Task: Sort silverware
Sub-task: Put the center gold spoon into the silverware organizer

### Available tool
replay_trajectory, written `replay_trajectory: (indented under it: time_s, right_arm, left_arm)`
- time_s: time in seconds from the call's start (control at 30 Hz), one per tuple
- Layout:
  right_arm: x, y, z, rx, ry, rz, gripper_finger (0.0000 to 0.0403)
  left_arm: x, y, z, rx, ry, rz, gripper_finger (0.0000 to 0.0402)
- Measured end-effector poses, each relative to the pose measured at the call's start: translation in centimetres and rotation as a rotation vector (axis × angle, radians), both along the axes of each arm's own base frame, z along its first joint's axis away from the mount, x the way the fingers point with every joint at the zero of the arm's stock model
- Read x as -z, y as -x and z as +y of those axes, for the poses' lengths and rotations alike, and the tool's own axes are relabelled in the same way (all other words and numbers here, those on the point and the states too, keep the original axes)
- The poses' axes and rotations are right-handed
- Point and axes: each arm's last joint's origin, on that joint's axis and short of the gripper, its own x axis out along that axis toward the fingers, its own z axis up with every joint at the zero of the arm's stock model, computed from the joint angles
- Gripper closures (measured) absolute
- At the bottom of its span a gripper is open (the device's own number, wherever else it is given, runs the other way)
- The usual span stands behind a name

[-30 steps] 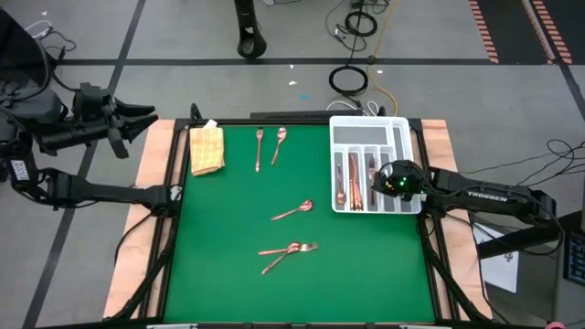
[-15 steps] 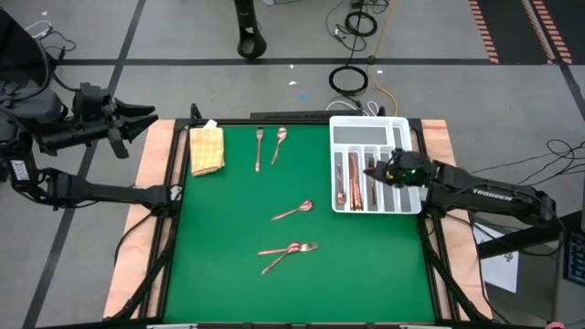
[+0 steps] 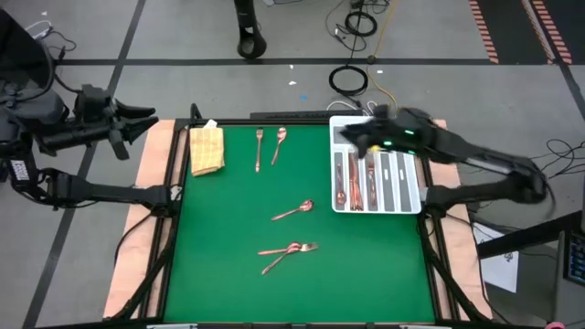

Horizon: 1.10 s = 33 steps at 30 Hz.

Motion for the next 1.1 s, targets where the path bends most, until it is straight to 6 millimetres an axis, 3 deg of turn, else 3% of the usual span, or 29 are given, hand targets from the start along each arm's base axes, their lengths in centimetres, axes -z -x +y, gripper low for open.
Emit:
replay_trajectory:
  time_s: [0.1, 0.17, 0.33, 0.47, 0.73, 0.9, 1.1]
  right_arm:
    - [-0.1, -5.0, 0.3, -0.216, 0.011, 0.131, 0.0237]
    - [1.1, -7.7, 1.0, -0.326, -0.013, 0.299, 0.0237]
    - [6.2, -12.4, 3.5, -0.492, -0.059, 0.712, 0.0237]
    - [10.4, -15.3, 4.5, -0.566, -0.057, 0.860, 0.0234]
    - [16.7, -17.7, 3.3, -0.502, -0.142, 1.030, 0.0207]
    - [18.2, -17.9, 2.3, -0.453, -0.181, 1.070, 0.0183]
    - [18.4, -18.2, 1.8, -0.419, -0.216, 1.028, 0.0172]
  left_arm:
    - [0.3, 0.1, 0.0, 0.000, 0.009, 0.037, 0.0254]
    - [0.6, 0.2, 0.0, 0.000, 0.015, 0.062, 0.0254]
    - [1.1, 0.4, -0.1, 0.000, 0.027, 0.114, 0.0254]
    - [1.1, 0.4, -0.1, 0.003, 0.020, 0.117, 0.0254]
    - [1.1, 0.4, -0.1, 0.003, 0.020, 0.117, 0.0254]
    - [1.1, 0.4, -0.1, 0.003, 0.019, 0.118, 0.0254]
    - [1.1, 0.4, -0.1, 0.005, 0.013, 0.121, 0.0254]
